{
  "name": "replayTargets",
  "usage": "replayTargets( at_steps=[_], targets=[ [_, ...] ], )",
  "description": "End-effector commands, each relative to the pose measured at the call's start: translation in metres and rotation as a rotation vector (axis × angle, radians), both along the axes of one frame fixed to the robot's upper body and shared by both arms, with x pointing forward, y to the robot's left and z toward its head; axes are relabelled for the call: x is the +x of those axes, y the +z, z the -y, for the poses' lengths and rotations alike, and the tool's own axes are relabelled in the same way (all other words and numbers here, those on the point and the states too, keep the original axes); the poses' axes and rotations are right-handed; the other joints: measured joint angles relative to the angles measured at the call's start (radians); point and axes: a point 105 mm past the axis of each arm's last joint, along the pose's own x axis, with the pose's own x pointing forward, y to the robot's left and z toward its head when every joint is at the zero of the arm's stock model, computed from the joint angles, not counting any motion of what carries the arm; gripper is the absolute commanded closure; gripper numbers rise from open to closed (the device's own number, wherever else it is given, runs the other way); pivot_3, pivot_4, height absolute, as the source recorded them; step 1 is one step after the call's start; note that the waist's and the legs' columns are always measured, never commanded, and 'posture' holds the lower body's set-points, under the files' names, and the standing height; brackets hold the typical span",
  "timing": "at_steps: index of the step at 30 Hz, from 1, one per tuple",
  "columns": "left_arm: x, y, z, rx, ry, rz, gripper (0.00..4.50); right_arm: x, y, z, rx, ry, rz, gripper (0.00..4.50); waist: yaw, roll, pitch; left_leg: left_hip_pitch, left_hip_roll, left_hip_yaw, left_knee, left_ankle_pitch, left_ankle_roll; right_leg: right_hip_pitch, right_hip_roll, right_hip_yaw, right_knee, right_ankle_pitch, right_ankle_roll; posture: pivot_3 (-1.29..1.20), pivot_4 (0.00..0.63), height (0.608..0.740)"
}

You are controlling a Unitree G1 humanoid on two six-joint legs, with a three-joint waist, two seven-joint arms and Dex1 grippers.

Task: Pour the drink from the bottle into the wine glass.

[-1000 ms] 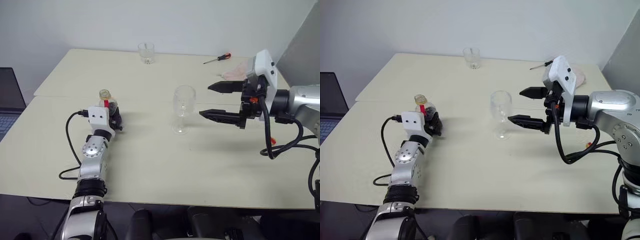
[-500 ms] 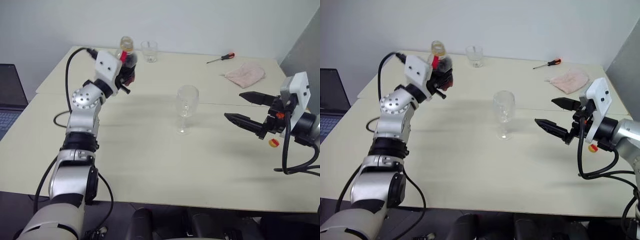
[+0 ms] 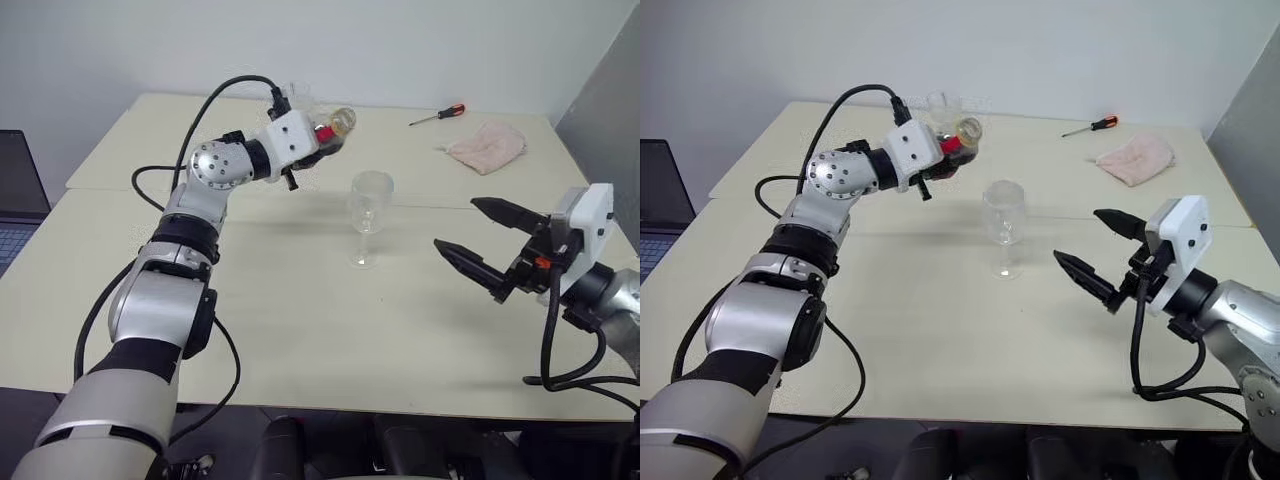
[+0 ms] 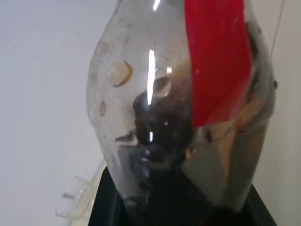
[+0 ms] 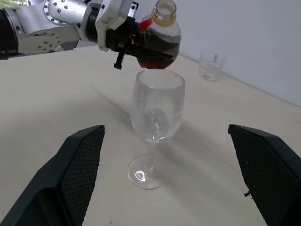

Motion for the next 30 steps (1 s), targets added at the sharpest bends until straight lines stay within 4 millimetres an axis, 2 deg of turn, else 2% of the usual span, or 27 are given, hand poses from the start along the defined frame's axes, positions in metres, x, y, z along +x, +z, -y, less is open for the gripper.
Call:
replayTargets(
  at_steps=[1, 18, 30],
  targets=[
    [-0.002, 0.024, 0.006, 0.050, -0.019, 0.126, 3.58, -0.006, 0.005, -0.006, -0.003, 0.005, 0.033, 0.00, 0.000, 0.000, 0.000, 0.000, 0.000, 0.000, 0.000, 0.000, 0.000, 0.000, 0.000, 0.000, 0.000, 0.000, 0.000, 0.00, 0.150, 0.740],
    [0.000, 0.025, 0.019, 0.219, -0.006, 0.295, 3.58, -0.007, 0.001, -0.014, 0.001, 0.003, 0.022, 0.00, 0.001, 0.000, 0.000, -0.002, 0.000, -0.004, 0.002, 0.000, 0.000, 0.000, -0.001, -0.004, 0.001, 0.000, 0.000, 0.00, 0.150, 0.740],
    [-0.001, 0.030, 0.024, 0.277, -0.014, 0.380, 3.60, -0.008, 0.001, -0.010, -0.012, -0.012, 0.025, 0.00, 0.002, 0.000, 0.000, -0.004, -0.001, -0.004, 0.005, 0.000, 0.000, 0.000, -0.001, -0.005, 0.002, 0.000, 0.000, 0.00, 0.150, 0.740]
  ],
)
